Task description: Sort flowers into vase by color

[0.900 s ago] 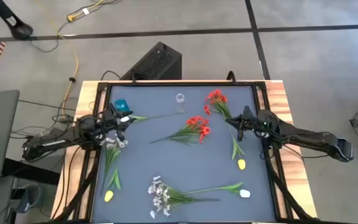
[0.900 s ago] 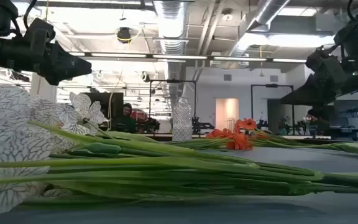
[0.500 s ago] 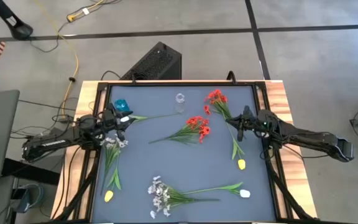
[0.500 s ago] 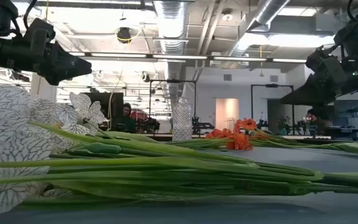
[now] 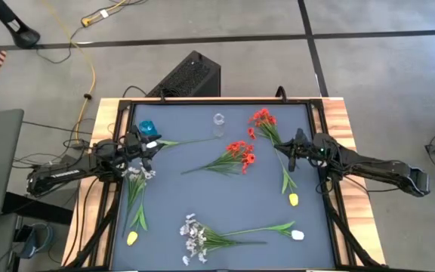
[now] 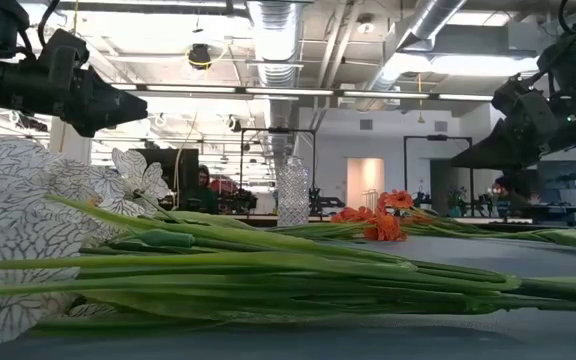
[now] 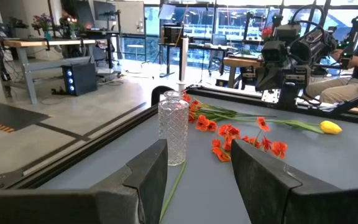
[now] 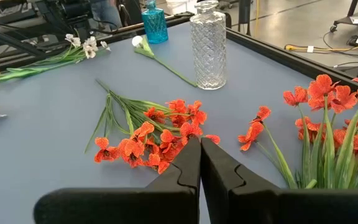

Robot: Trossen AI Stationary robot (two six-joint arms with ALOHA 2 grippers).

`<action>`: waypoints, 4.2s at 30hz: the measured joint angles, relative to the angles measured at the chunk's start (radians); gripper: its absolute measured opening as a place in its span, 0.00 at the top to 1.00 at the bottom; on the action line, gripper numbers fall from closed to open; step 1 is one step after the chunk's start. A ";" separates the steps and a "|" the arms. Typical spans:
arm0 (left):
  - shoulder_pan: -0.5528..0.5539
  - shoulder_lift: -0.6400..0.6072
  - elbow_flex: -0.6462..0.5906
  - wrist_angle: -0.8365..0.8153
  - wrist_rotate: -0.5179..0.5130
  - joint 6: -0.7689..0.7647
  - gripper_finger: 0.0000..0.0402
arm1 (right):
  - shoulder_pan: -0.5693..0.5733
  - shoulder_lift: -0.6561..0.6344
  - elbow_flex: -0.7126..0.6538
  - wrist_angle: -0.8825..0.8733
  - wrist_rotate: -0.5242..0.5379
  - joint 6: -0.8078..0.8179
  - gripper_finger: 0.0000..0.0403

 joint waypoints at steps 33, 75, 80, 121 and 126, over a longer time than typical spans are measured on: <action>0.000 0.000 0.000 0.000 0.000 0.000 0.59 | 0.000 0.000 0.000 0.000 0.000 0.000 0.91; -0.060 0.322 0.137 0.237 0.215 -0.284 0.59 | -0.042 0.337 0.630 -0.584 0.174 0.010 0.87; -0.088 0.564 0.246 0.256 0.208 -0.152 0.59 | -0.095 0.499 0.761 -0.752 0.170 0.068 0.78; -0.119 0.822 0.324 0.278 0.135 -0.034 0.59 | -0.212 1.250 0.766 -0.778 0.171 0.044 0.59; -0.119 0.822 0.324 0.278 0.135 -0.034 0.59 | -0.210 1.234 0.770 -0.791 0.204 0.080 0.77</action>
